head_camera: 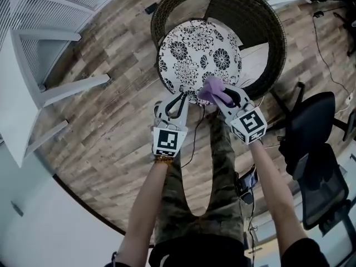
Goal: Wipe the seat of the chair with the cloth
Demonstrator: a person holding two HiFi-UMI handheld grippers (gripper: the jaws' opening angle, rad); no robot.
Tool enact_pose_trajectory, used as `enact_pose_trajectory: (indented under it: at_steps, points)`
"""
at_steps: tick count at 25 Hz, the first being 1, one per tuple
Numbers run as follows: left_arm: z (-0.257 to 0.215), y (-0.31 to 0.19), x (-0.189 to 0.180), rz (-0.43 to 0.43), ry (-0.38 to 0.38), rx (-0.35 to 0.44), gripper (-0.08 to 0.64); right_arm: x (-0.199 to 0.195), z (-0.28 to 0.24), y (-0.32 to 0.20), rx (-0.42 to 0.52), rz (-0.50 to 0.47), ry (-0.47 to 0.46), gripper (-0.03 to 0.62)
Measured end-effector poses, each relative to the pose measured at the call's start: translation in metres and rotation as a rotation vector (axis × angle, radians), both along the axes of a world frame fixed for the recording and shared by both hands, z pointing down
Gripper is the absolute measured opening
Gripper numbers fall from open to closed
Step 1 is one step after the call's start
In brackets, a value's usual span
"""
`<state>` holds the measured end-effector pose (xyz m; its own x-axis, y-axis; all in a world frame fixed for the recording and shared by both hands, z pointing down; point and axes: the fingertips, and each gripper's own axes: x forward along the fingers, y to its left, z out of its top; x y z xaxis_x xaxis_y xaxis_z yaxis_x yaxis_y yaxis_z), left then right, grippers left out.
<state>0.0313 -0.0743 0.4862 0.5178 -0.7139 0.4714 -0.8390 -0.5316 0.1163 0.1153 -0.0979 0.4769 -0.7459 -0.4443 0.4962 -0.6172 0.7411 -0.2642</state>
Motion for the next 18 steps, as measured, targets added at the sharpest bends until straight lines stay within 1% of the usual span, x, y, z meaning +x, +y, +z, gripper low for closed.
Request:
enact_pose_trajectory:
  at_steps: [8,13,18]
  points:
    - [0.068,0.012,0.001,0.028,-0.024,-0.083,0.032,-0.002,0.065,0.009,-0.074,-0.022,0.022,0.084]
    - [0.109,0.019,0.000,0.044,-0.031,-0.129,0.032,-0.006,0.107,0.023,-0.169,-0.060,0.056,0.086]
    - [0.147,0.022,-0.002,0.030,-0.039,-0.180,0.032,-0.012,0.143,0.037,-0.262,-0.128,0.080,0.086]
